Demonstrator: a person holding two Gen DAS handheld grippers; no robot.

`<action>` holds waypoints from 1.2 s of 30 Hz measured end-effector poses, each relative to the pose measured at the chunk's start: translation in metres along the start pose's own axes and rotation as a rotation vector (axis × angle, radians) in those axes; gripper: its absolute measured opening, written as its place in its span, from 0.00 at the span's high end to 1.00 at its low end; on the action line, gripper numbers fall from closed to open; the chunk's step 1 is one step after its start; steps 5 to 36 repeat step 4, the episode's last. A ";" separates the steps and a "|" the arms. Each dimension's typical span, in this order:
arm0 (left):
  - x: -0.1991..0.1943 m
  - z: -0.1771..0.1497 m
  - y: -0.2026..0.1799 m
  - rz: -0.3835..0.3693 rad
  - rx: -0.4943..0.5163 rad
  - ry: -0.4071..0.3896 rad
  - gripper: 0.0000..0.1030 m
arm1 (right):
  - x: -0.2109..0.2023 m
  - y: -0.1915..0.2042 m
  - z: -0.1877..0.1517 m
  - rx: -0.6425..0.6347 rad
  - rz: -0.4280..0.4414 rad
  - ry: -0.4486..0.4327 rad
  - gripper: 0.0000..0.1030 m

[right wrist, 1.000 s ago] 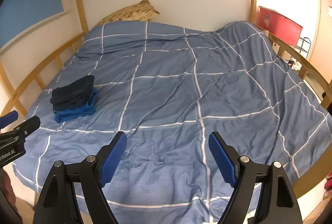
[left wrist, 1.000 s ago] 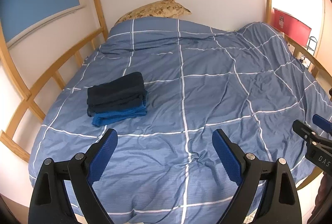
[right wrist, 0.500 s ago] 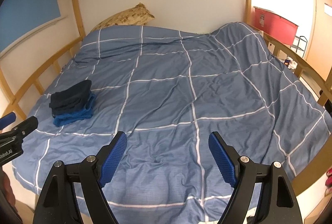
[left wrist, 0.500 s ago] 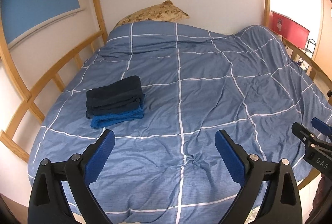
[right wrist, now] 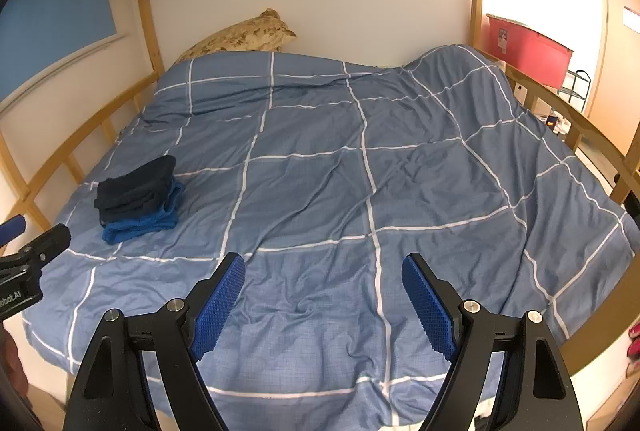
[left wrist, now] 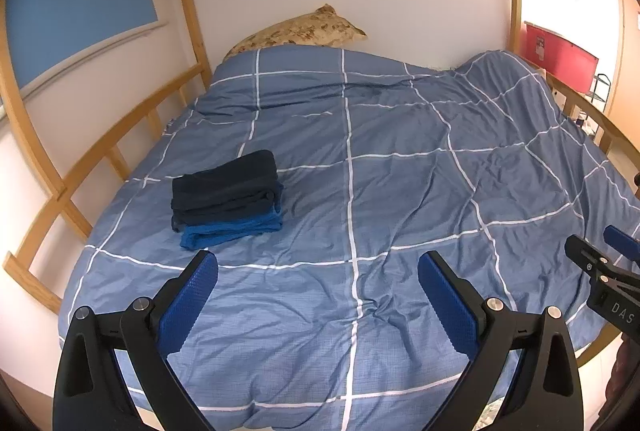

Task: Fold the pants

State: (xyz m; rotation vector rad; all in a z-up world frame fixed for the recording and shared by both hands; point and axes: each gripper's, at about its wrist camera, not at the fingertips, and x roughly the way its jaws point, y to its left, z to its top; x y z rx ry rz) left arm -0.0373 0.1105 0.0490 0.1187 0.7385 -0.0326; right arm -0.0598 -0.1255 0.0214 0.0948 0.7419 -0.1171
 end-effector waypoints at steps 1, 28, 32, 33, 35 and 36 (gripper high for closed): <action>0.000 0.000 0.000 0.002 0.000 -0.001 0.01 | 0.000 0.000 0.000 0.001 0.000 0.000 0.21; 0.000 0.000 0.000 0.004 0.000 -0.001 0.01 | 0.000 -0.001 0.000 0.000 -0.001 0.000 0.21; 0.000 0.000 0.000 0.004 0.000 -0.001 0.01 | 0.000 -0.001 0.000 0.000 -0.001 0.000 0.21; 0.000 0.000 0.000 0.004 0.000 -0.001 0.01 | 0.000 -0.001 0.000 0.000 -0.001 0.000 0.21; 0.000 0.000 0.000 0.004 0.000 -0.001 0.01 | 0.000 -0.001 0.000 0.000 -0.001 0.000 0.21; 0.000 0.000 0.000 0.004 0.000 -0.001 0.01 | 0.000 -0.001 0.000 0.000 -0.001 0.000 0.21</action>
